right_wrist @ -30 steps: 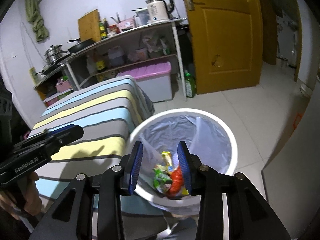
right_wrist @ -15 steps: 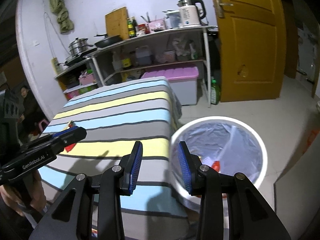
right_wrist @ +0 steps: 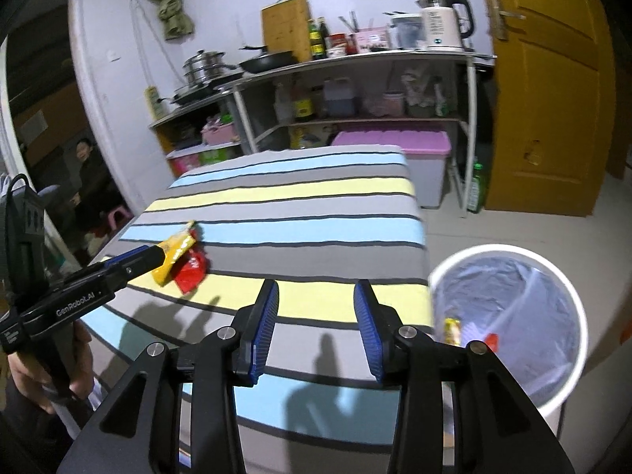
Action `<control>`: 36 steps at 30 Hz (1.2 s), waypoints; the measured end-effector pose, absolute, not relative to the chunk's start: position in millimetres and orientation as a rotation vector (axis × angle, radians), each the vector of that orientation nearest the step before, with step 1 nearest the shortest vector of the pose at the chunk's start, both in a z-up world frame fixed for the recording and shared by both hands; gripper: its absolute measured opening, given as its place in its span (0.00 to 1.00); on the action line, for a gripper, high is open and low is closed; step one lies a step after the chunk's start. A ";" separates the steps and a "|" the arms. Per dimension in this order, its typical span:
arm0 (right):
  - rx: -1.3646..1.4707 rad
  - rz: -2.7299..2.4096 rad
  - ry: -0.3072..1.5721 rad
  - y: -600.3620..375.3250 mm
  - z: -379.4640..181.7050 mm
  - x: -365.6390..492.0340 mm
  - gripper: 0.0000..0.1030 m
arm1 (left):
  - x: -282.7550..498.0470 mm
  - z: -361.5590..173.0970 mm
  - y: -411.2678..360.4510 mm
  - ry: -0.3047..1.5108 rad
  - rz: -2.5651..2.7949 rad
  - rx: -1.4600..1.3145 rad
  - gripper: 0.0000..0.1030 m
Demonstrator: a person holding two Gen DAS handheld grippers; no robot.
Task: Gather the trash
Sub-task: 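Move both open tools back toward the yellow packet and red wrapper, then grasp the red wrapper with the right tool while the left tool grasps the yellow packet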
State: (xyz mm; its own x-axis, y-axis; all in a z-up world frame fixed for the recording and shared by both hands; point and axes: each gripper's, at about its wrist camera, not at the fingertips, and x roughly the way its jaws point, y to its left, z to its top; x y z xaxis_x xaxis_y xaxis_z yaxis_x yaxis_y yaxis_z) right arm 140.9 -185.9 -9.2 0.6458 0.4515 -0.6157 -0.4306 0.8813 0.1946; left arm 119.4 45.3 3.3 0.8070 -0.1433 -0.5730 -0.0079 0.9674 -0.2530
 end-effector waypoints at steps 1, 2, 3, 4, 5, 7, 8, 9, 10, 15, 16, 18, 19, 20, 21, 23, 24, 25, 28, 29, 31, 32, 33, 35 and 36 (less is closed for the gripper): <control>0.026 0.516 0.715 -178.1 -10.4 142.9 0.40 | 118.0 2.4 51.2 0.627 -0.062 -0.255 0.35; 0.023 0.526 0.718 -172.5 -11.3 143.6 0.40 | 115.8 1.6 57.4 0.624 -0.048 -0.258 0.35; 0.018 0.538 0.723 -166.2 -12.4 145.2 0.40 | 113.4 0.9 63.4 0.621 -0.034 -0.262 0.35; 0.012 0.548 0.726 -160.7 -13.3 146.0 0.40 | 112.8 0.3 66.8 0.620 -0.025 -0.263 0.35; 0.006 0.556 0.730 -154.8 -14.2 147.8 0.40 | 112.2 0.0 70.5 0.619 -0.013 -0.262 0.36; -0.007 0.575 0.738 -143.0 -16.5 150.9 0.40 | 108.7 -2.4 80.6 0.616 0.008 -0.261 0.36; -0.012 0.586 0.741 -137.4 -17.4 152.6 0.40 | 107.2 -3.9 85.2 0.616 0.015 -0.262 0.37; -0.019 0.599 0.745 -130.0 -18.9 154.7 0.40 | 106.2 -4.9 89.7 0.616 0.024 -0.261 0.37; -0.024 0.609 0.750 -124.4 -20.5 156.6 0.40 | 105.8 -5.7 93.6 0.617 0.032 -0.259 0.39; -0.049 0.655 0.784 -94.9 -30.5 167.6 0.40 | 102.3 -9.6 117.9 0.608 0.071 -0.281 0.44; -0.060 0.667 0.792 -86.4 -33.7 170.4 0.40 | 101.2 -10.6 122.8 0.605 0.075 -0.289 0.44; -0.076 0.682 0.809 -74.8 -39.4 175.0 0.40 | 100.7 -13.0 133.2 0.604 0.086 -0.303 0.44; -0.083 0.691 0.818 -68.3 -42.4 177.9 0.40 | 100.4 -13.9 137.2 0.604 0.092 -0.306 0.44; -0.090 0.699 0.825 -63.4 -44.7 180.5 0.40 | 99.6 -14.9 141.2 0.605 0.098 -0.310 0.44; -0.097 0.709 0.834 -57.0 -47.6 183.3 0.39 | 99.2 -15.9 144.8 0.604 0.101 -0.315 0.44; -0.110 0.721 0.852 -47.1 -53.1 188.4 0.39 | 99.6 -17.7 151.3 0.606 0.102 -0.330 0.44; -0.117 0.727 0.863 -42.0 -56.6 191.2 0.40 | 100.4 -17.8 153.3 0.606 0.102 -0.333 0.44; -0.123 0.734 0.872 -36.5 -59.6 194.0 0.40 | 100.9 -18.6 156.0 0.607 0.103 -0.336 0.44; -0.135 0.743 0.909 -24.9 -68.7 203.7 0.40 | 102.1 -20.6 161.1 0.608 0.108 -0.340 0.44; -0.137 0.748 0.914 -21.5 -69.8 206.0 0.40 | 102.5 -21.4 163.3 0.610 0.111 -0.343 0.44; -0.144 0.763 0.927 -12.8 -73.5 210.5 0.40 | 104.7 -22.5 167.4 0.612 0.116 -0.350 0.44; -0.145 0.776 0.929 -11.0 -74.7 211.4 0.40 | 105.7 -23.2 169.3 0.613 0.116 -0.352 0.44; -0.147 0.786 0.929 -7.6 -75.5 212.7 0.40 | 106.8 -23.9 170.6 0.615 0.118 -0.352 0.44; -0.157 0.789 0.938 -1.2 -78.1 215.7 0.40 | 109.2 -25.7 173.3 0.620 0.118 -0.353 0.44; -0.162 0.789 0.942 0.6 -79.5 215.7 0.38 | 109.8 -27.1 174.4 0.623 0.118 -0.356 0.44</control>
State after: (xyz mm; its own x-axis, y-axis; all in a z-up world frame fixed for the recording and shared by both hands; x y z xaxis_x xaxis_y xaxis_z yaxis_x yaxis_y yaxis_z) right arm 215.7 0.6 -79.5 0.3371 0.5349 -0.7747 -0.6691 0.7151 0.2026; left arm 109.8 174.4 -27.1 0.8078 0.0017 -0.5894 -0.2136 0.9329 -0.2901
